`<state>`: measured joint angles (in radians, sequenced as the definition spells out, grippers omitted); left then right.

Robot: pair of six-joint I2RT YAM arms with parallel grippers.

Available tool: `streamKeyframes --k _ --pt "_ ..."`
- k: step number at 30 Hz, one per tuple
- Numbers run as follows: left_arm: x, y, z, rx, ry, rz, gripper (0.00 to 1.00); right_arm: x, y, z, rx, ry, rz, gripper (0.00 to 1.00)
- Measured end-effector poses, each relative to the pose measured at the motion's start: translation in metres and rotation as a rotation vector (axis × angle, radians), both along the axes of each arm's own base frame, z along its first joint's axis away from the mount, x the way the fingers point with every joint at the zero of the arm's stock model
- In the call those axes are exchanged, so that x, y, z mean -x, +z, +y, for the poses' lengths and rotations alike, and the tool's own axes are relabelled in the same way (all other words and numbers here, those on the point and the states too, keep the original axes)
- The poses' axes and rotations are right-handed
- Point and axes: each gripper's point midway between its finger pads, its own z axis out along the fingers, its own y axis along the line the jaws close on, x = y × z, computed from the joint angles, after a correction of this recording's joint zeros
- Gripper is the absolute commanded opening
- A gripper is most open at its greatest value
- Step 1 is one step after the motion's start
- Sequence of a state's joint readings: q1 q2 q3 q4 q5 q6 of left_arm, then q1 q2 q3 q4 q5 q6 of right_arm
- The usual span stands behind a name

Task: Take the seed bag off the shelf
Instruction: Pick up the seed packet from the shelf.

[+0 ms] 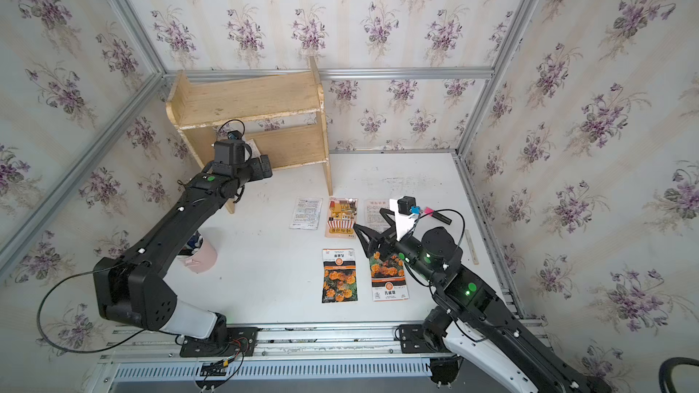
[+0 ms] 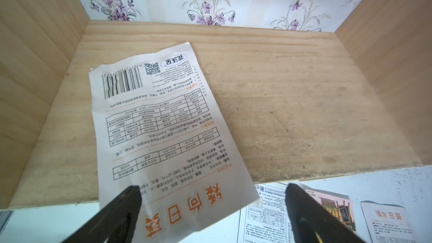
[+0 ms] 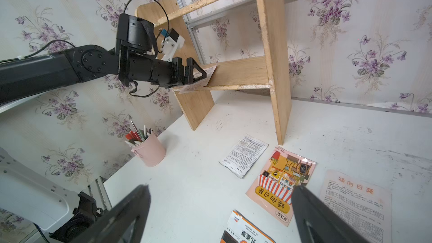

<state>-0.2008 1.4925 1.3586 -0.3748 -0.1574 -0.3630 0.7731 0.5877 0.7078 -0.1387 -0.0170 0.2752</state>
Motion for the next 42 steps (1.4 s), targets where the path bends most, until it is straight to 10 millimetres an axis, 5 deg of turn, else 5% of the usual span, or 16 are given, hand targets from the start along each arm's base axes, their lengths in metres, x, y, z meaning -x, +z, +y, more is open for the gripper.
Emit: streamKeyframes --k 8,19,26,33,42 --pt "0.018 0.014 0.000 0.007 0.004 -0.031 1.00 0.000 -0.003 0.001 -0.002 -0.001 0.012 0.98" --pt "0.083 0.031 -0.003 0.124 -0.019 -0.026 1.00 0.002 -0.002 0.005 -0.009 0.027 0.014 0.99" --pt "0.116 0.007 0.009 0.288 0.008 0.022 1.00 0.013 0.004 0.013 -0.023 0.107 0.005 0.99" --pt "0.110 -0.024 0.037 0.512 0.078 0.031 1.00 0.018 0.014 0.016 -0.024 0.139 -0.024 0.99" --pt "0.077 -0.026 0.056 0.718 0.078 -0.035 0.99 0.018 0.013 0.015 -0.022 0.140 -0.024 0.99"
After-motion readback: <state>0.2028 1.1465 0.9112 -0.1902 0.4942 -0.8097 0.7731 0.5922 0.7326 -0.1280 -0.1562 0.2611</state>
